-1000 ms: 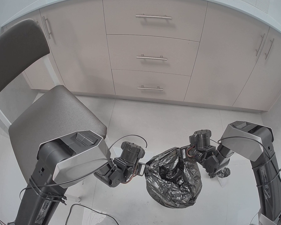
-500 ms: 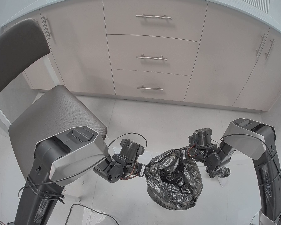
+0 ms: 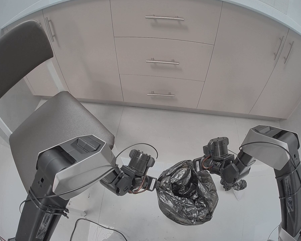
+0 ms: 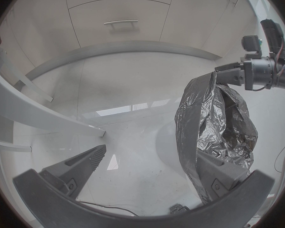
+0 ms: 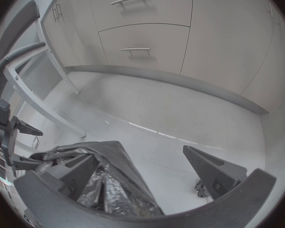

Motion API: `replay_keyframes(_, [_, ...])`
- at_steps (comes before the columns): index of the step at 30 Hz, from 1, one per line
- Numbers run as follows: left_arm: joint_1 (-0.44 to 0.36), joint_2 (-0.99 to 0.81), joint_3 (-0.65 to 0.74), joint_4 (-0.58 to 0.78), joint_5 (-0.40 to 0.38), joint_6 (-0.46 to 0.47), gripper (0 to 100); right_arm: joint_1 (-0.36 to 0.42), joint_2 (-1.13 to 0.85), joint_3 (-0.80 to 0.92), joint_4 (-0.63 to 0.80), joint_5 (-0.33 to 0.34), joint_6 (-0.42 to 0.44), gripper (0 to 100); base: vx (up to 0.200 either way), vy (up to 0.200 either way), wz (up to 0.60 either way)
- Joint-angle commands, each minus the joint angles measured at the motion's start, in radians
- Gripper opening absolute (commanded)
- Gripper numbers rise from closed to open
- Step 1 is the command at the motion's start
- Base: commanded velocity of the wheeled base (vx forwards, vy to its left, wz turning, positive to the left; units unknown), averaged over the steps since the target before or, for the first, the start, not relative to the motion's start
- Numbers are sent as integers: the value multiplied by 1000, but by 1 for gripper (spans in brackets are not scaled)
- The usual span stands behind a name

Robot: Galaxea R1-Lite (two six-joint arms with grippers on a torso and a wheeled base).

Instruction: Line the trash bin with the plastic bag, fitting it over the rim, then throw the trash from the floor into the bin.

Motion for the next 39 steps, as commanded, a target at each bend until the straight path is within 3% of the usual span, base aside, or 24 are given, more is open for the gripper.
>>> replay_keyframes(1, [-8,-5,4,-2,1,-3,100,23,-67,46,-4,6,18,100,0,0,0])
replay_keyframes(21, [-16,-3,33,-60,-1,-14,100,8,38,-80,44,3,18,100,0,0,0])
replay_keyframes(33, [-20,-6,45,-70,-1,-14,100,-14,21,-57,53,3,21,100,0,0,0])
replay_keyframes(39, [-40,-62,128,-154,-1,-38,100,31,-103,41,46,8,85,100,0,0,0])
